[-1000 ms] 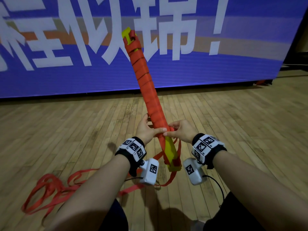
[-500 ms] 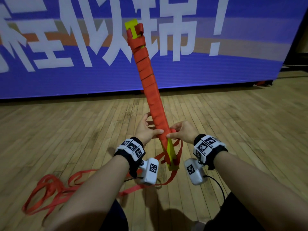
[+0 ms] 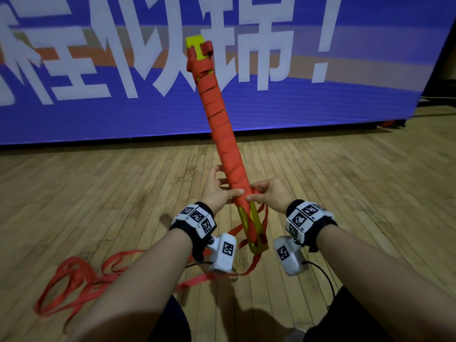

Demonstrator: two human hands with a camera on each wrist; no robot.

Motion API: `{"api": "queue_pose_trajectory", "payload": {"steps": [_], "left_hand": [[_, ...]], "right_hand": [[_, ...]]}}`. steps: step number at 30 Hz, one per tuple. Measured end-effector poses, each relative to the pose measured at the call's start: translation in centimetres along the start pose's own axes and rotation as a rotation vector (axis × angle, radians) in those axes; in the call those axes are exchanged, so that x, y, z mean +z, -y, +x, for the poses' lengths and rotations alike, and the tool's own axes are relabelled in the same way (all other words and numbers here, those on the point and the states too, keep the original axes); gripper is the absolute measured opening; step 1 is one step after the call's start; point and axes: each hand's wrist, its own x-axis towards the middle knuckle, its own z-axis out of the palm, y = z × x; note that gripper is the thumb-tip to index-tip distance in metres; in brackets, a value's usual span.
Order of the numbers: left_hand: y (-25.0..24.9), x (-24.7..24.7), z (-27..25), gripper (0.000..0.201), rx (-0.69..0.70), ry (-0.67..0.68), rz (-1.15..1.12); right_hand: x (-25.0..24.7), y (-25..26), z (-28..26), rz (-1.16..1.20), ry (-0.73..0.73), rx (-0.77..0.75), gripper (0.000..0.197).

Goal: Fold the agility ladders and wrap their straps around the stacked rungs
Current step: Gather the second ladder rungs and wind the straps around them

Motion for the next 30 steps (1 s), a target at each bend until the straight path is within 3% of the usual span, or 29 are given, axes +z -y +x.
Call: {"api": "queue_pose_trajectory", "payload": {"steps": [9,20,30], "left_hand": [[-0.6,-1.5,-0.2,0.066,-0.044,0.266,0.013],[-0.6,-1.0,-0.5,0.07,-0.041,0.24,-0.026],[-0.5,-1.6,-0.4,0.062,-0.055,0.264,-0.037]], "right_hand": [[-0.7,-0.1,-0.2,0.043,0.011,-0.029,0.026],[-0.9,-0.3,-0.4,0.051,0.027,-0.056,0.024],[-0.4,-0.2,-0.4,0.104,0.047,-0.042,0.028]]}}
